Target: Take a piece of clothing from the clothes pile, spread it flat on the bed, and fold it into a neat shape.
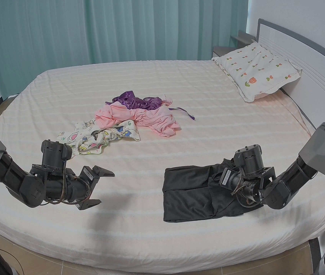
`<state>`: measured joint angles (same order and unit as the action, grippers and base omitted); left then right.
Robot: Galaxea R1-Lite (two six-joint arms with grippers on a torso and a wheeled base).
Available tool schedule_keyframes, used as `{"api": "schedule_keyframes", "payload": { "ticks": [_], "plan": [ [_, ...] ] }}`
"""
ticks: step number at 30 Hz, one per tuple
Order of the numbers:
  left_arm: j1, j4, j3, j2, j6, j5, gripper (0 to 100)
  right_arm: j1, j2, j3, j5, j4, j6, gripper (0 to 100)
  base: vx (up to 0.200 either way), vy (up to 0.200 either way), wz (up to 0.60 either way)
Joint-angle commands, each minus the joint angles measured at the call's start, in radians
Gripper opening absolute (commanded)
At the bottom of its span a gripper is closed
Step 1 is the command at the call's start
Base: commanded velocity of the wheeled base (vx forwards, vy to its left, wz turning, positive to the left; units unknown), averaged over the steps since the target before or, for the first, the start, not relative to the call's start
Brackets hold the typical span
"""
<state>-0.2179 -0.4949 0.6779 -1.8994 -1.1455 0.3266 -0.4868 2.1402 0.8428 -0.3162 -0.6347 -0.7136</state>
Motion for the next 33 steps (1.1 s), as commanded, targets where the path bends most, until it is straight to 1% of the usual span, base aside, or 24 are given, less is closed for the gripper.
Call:
{"api": "schedule_keyframes", "payload": {
  "ticks": [1, 5, 7, 8, 11, 12, 15, 17, 18, 21, 25, 27, 28, 29, 30, 33],
  "plan": [
    [0.000, -0.001, 0.000, -0.004, 0.000, 0.000, 100, 0.007, -0.033, -0.014, -0.003, 0.003, -0.001, 0, 0.000, 0.000, 0.00],
    [0.000, -0.001, 0.000, -0.004, 0.001, -0.001, 100, 0.014, -0.123, -0.110, 0.009, 0.003, 0.002, 0, 0.000, 0.000, 0.00],
    [-0.001, -0.002, 0.000, -0.004, 0.000, -0.001, 100, 0.028, -0.131, -0.117, 0.023, 0.001, 0.000, 0, 0.000, 0.000, 0.00],
    [-0.001, -0.002, 0.000, -0.004, 0.000, -0.001, 100, 0.033, -0.131, -0.114, 0.042, 0.003, -0.003, 0, 0.000, 0.000, 0.00],
    [-0.003, -0.001, 0.000, -0.004, 0.001, -0.001, 100, 0.031, -0.123, -0.100, 0.071, 0.004, -0.009, 0, 0.000, 0.000, 0.00],
    [-0.003, -0.001, 0.000, -0.003, 0.000, -0.001, 100, 0.027, -0.120, -0.090, 0.078, 0.006, -0.021, 0, 0.000, 0.000, 0.00],
    [-0.003, -0.001, -0.001, -0.003, 0.000, -0.001, 100, 0.019, -0.112, -0.057, 0.120, 0.032, -0.098, 0, 0.000, 0.000, 0.00],
    [-0.003, -0.001, 0.000, -0.006, 0.000, -0.001, 100, 0.019, -0.102, -0.011, 0.154, 0.104, -0.150, 0, 0.000, 0.000, 0.00],
    [-0.003, -0.001, 0.000, -0.006, 0.000, -0.001, 100, 0.019, -0.094, 0.006, 0.158, 0.128, -0.170, 100, 0.000, 0.000, 0.00],
    [-0.003, -0.001, 0.000, -0.006, 0.000, -0.001, 100, 0.019, -0.075, 0.027, 0.155, 0.138, -0.202, 100, 0.000, 0.000, 0.00],
    [-0.003, -0.001, 0.000, -0.006, 0.001, -0.003, 100, 0.016, -0.052, 0.059, 0.161, 0.138, -0.210, 100, 0.000, 0.000, 0.00],
    [-0.003, -0.001, 0.000, -0.006, 0.000, -0.001, 100, 0.014, -0.026, 0.093, 0.154, 0.138, -0.219, 100, 0.000, 0.000, 0.00],
    [-0.003, -0.001, 0.000, -0.007, 0.000, -0.001, 100, 0.011, -0.011, 0.119, 0.152, 0.145, -0.242, 100, 0.000, 0.000, 0.00],
    [-0.003, -0.001, 0.000, -0.007, 0.000, -0.001, 100, 0.011, -0.010, 0.122, 0.152, 0.147, -0.245, 100, 0.000, 0.000, 0.00],
    [-0.003, -0.001, 0.000, -0.010, 0.000, -0.003, 100, 0.011, 0.017, 0.153, 0.149, 0.158, -0.280, 100, 0.000, 0.000, 0.00],
    [-0.003, -0.001, 0.000, -0.012, 0.000, -0.003, 100, 0.011, 0.058, 0.176, 0.147, 0.159, -0.291, 100, 0.000, 0.000, 0.00]
  ]
}}
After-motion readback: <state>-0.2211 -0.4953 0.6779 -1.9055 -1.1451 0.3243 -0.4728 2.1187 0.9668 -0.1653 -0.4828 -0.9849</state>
